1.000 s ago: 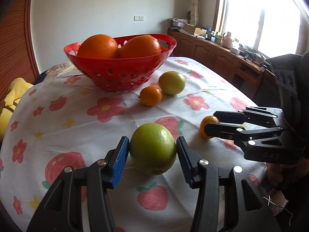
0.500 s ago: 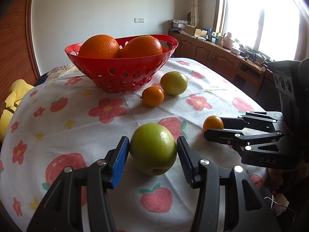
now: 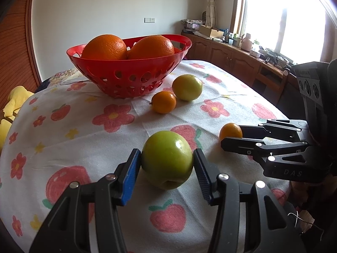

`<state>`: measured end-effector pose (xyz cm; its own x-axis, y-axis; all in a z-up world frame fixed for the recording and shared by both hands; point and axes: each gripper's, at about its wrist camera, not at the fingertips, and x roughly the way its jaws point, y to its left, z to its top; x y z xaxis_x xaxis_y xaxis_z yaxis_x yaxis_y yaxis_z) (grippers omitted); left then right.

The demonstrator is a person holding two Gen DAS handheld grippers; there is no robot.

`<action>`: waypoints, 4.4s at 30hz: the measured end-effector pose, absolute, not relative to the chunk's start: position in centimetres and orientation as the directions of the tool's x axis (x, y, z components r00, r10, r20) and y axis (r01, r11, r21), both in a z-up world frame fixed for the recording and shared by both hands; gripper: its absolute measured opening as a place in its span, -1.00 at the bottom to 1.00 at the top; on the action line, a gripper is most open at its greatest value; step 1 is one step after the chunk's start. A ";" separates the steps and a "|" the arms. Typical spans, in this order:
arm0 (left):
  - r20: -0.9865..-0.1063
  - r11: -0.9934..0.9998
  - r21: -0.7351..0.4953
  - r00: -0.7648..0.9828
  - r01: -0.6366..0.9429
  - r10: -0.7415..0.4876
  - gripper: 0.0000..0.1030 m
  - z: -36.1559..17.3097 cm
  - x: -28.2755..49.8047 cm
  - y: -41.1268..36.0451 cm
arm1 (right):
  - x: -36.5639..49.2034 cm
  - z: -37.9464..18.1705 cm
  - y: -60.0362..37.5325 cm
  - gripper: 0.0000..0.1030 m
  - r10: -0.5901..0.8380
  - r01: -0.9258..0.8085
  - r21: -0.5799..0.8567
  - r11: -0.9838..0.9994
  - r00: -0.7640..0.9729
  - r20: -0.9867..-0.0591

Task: Organize fruits
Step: 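Close left tool on the green apple while right tool grips the small mandarin, then carry apple and mandarin over the basket and open the right tool inside it, then lower the green apple in the left tool into the basket and open it, then withdraw both open tools from the basket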

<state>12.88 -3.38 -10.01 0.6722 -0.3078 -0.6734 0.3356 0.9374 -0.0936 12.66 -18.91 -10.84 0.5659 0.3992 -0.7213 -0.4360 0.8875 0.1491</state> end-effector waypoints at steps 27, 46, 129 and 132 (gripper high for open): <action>-0.576 0.950 -0.093 0.763 0.297 -0.295 -0.03 -3.4 15.8 -0.1 | 13.9 -7.7 -19.7 -0.30 0.385 -0.438 0.109 0.892 0.613 -0.690; -0.529 0.959 -0.037 0.809 0.282 -0.258 -0.03 0.1 22.4 2.1 | 23.2 -0.5 -16.5 -0.30 0.363 -0.504 -0.068 0.861 0.702 -0.612; -0.499 0.968 0.012 0.840 0.252 -0.212 0.11 1.2 18.7 1.8 | 19.6 -0.1 -17.9 -0.03 0.387 -0.465 0.018 0.885 0.716 -0.581; -0.500 0.972 0.021 0.845 0.234 -0.193 0.14 0.2 17.8 2.1 | 18.9 -0.4 -18.1 -0.03 0.386 -0.461 0.023 0.887 0.714 -0.584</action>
<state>17.78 2.07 0.19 0.8445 -0.1929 -0.4996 0.2342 0.9720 0.0207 18.87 -18.07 -0.45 0.7139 0.3865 -0.5840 -0.4612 0.8870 0.0233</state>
